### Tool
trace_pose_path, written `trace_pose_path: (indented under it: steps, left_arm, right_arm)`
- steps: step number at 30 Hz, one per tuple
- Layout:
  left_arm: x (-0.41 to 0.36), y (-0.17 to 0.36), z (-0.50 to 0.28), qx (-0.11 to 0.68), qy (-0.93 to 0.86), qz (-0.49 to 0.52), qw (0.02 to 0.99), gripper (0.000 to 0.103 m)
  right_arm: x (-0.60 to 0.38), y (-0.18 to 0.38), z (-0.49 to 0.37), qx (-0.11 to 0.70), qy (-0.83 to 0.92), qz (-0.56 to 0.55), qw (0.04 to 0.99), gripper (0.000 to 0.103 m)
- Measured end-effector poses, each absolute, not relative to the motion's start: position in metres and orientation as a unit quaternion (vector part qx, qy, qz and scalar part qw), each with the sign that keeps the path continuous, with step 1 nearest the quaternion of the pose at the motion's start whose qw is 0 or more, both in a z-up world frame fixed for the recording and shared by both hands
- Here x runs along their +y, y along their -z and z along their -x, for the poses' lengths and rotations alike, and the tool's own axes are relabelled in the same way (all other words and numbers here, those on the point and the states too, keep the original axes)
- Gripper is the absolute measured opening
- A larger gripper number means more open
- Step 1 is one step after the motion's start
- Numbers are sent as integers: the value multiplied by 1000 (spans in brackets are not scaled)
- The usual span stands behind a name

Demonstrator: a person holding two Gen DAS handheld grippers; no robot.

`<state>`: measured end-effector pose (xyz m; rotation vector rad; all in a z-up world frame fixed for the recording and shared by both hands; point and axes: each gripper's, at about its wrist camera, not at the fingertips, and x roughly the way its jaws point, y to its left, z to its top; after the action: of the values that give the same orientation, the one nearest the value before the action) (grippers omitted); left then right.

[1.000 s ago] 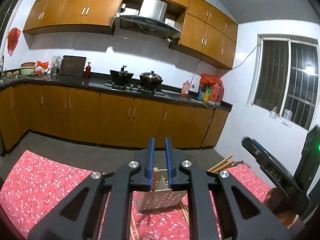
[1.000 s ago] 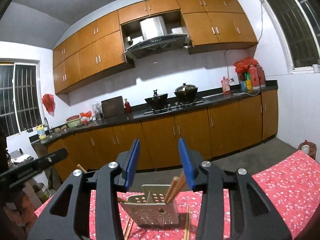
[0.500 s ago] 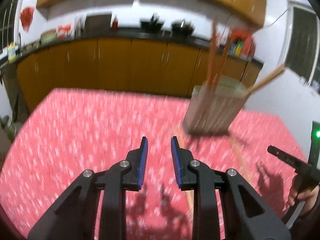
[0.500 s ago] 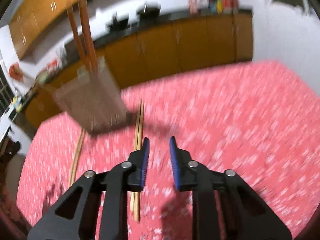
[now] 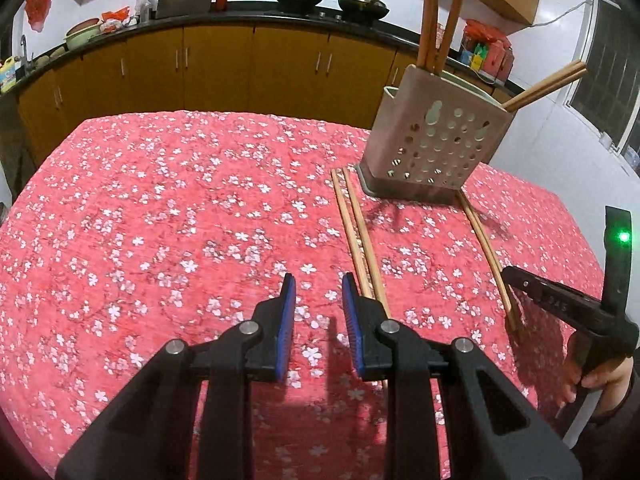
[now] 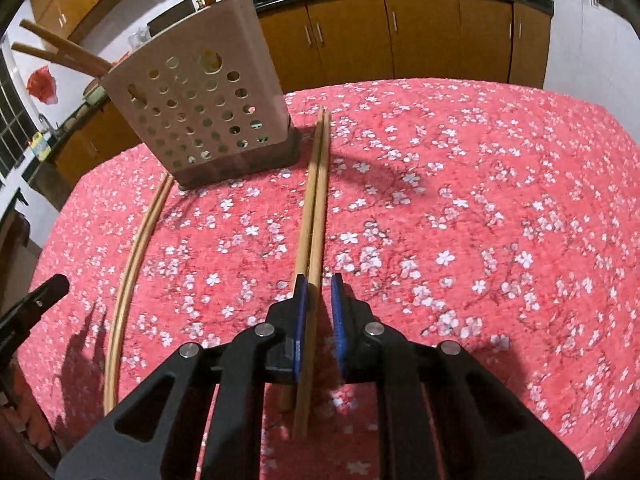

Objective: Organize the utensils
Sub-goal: 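Close the left tool on a chopstick while the right tool grasps another chopstick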

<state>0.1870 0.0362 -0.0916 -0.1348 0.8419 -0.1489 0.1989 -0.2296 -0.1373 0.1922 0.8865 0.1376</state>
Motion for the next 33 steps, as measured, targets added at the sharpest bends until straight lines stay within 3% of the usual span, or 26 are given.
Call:
trace_pose_path:
  steps: [7,9,18,25,33]
  left_arm:
    - [31,100,-188,418,85,71,902,25]
    - [29,101,-188,420,91,75,900,25]
    - [18,108,-187,432,122,75,891,24]
    - [0,121,-190,453,126,43,881,14]
    - [-5,128,-192,458,111,22,882,12]
  right_arm:
    - [-217,140,-195,422,-62,-47,903,13]
    - [-219,140,-195,421,-51,-40,905,8]
    - [-265,141,-199,416,19,-90,905,8]
    - [-265,143,-197,412,17,-82,907,8]
    - [-261,142,-189,412,5,-74,908,8]
